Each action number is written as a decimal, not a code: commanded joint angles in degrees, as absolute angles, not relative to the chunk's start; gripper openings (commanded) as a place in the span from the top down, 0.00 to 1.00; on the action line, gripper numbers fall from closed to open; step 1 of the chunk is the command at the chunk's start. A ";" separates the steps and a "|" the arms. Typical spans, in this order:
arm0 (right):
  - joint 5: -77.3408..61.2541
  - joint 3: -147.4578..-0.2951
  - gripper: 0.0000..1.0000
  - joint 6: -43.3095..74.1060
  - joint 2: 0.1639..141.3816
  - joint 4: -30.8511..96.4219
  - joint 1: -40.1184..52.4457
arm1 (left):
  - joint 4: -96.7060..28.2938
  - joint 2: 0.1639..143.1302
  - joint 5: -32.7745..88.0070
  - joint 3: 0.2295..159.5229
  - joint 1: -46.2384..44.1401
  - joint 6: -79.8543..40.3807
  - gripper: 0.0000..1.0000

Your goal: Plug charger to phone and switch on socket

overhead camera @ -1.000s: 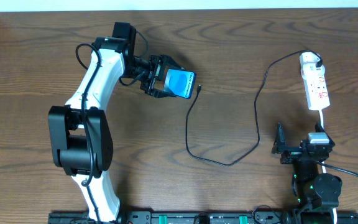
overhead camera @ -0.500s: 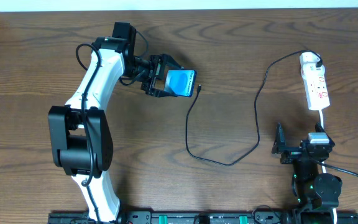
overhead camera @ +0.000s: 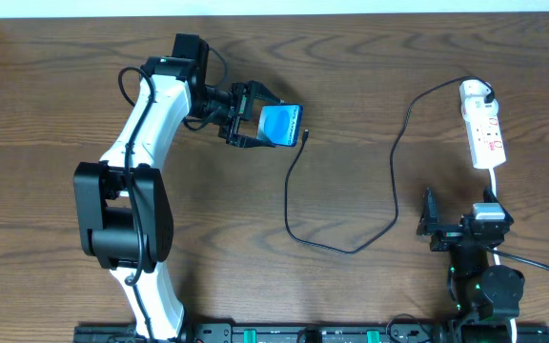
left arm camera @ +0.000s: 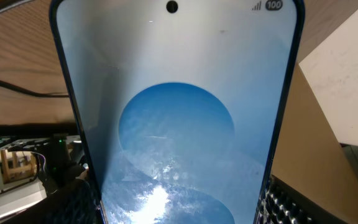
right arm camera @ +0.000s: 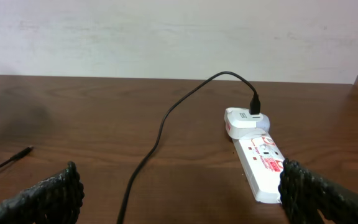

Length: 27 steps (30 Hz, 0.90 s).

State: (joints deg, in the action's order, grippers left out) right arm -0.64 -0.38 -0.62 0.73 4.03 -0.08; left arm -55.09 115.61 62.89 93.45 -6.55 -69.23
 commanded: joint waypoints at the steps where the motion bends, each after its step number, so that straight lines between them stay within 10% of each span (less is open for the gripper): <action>1: -0.99 -0.32 0.01 -0.27 0.64 4.29 0.84 | -55.20 113.03 65.56 93.62 -6.72 -70.81 0.41; 27: -0.99 -0.32 0.01 -0.30 0.64 4.29 0.84 | -55.20 113.03 64.95 93.62 -6.72 -72.29 0.41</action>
